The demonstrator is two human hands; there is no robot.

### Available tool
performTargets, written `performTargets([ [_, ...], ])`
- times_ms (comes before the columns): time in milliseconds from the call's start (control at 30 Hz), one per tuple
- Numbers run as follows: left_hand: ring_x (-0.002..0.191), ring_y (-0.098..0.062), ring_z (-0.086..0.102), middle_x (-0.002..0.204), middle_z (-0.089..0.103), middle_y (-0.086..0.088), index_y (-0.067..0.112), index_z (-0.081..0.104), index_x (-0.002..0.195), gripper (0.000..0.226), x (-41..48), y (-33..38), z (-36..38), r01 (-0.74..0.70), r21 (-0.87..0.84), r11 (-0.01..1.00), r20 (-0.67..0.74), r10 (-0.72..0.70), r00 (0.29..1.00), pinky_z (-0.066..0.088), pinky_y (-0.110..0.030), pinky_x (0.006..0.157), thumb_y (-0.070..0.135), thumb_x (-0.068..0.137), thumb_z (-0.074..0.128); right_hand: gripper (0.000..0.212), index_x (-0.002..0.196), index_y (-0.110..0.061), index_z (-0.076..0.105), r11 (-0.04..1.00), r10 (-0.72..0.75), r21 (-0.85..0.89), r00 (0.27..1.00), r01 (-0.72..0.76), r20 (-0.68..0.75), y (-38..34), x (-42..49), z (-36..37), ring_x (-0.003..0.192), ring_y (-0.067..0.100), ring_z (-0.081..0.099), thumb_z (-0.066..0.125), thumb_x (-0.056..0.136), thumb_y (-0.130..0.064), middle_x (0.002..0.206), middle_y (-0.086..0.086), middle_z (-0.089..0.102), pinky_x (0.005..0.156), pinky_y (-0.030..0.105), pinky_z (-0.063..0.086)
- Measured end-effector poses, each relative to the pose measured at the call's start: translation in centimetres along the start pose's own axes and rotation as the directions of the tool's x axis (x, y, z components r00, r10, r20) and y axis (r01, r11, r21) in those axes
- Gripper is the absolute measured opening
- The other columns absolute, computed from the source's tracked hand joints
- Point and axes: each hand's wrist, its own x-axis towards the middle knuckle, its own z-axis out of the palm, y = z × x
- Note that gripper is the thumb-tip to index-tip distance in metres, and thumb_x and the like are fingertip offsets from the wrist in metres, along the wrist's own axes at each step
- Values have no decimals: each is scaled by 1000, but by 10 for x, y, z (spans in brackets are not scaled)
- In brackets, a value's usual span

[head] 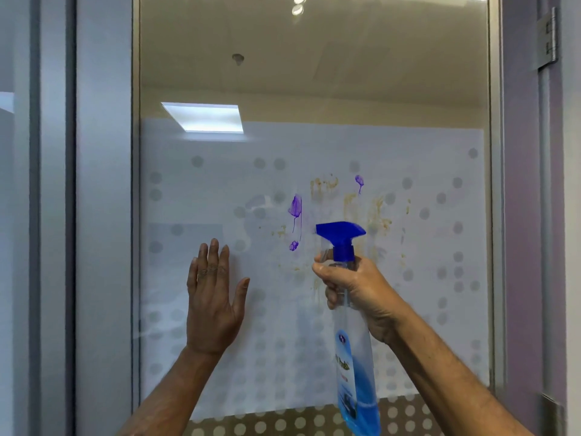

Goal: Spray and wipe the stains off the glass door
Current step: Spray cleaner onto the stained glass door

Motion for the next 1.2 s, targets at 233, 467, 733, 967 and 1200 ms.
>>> performTargets([
  [233,164,-30,14,173,24,-19,0,31,162,71,0,-1,1,-3,-2,1000,1,3,1000,8,-43,134,49,111,28,26,114,-13,68,997,27,-72,996,-34,-88,24,-31,-22,53,15,57,78,91,-20,63,-1,60,59,32,54],
  [467,165,-31,13,174,22,-19,-1,28,163,71,-2,-5,5,-20,13,1000,-12,20,1000,10,-47,134,48,111,29,22,112,-8,68,998,18,-44,888,-43,-459,34,-60,-80,56,20,58,76,92,-10,74,8,66,62,38,52],
  [733,163,-36,18,172,25,-22,-4,30,161,70,-2,-3,4,-24,11,1000,-36,24,999,12,-48,134,45,110,34,21,111,-6,68,993,44,-68,848,-94,-529,40,-69,-116,54,21,58,76,91,-8,78,11,64,53,33,54],
  [967,163,-34,17,172,25,-21,-3,29,162,70,-2,-3,4,-21,8,1000,-35,21,999,11,-48,133,44,110,35,24,112,-10,69,989,-146,-80,765,123,-627,8,-32,-135,55,16,57,78,91,-12,83,5,67,60,33,53],
  [1200,163,-35,17,172,25,-22,-3,30,162,71,-2,-2,4,-20,3,1000,-36,20,999,10,-47,134,46,110,33,36,121,-7,67,984,-162,-45,756,173,-634,-11,-11,-146,63,16,59,80,89,-15,90,6,68,59,31,57],
])
